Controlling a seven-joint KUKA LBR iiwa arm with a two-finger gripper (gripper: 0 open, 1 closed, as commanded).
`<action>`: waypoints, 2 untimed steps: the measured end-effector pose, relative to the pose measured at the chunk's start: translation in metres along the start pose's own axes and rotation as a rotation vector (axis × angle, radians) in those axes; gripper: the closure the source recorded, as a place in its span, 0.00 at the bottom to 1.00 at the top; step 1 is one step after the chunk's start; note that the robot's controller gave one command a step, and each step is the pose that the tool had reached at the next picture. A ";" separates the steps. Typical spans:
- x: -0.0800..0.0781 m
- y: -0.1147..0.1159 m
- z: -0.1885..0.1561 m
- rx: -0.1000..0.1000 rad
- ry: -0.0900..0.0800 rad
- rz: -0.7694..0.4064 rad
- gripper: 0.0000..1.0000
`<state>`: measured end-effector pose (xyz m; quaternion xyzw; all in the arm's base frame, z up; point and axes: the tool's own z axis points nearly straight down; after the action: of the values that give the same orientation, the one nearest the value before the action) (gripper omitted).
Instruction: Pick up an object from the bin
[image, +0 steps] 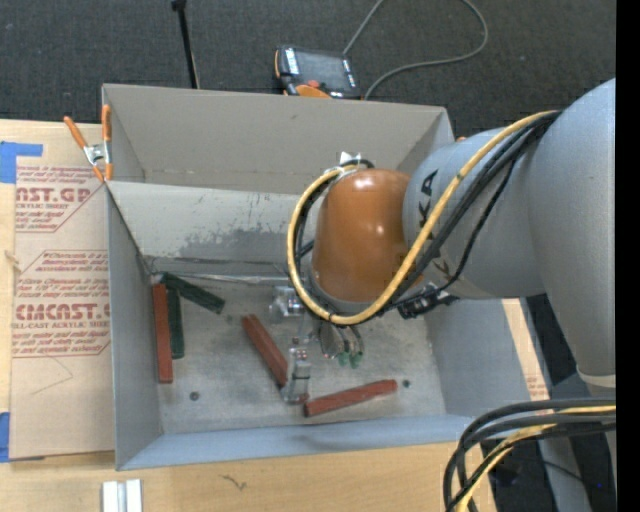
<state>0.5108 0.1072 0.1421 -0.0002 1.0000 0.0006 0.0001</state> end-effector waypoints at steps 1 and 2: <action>-0.007 0.017 0.073 -0.003 -0.011 0.038 0.00; 0.029 -0.108 0.042 0.003 0.000 -0.265 0.00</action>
Offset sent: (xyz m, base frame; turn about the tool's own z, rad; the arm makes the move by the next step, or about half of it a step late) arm 0.0050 0.0150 -0.0721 0.0387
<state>0.4820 -0.0010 0.1000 -0.1321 0.9912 -0.0011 0.0000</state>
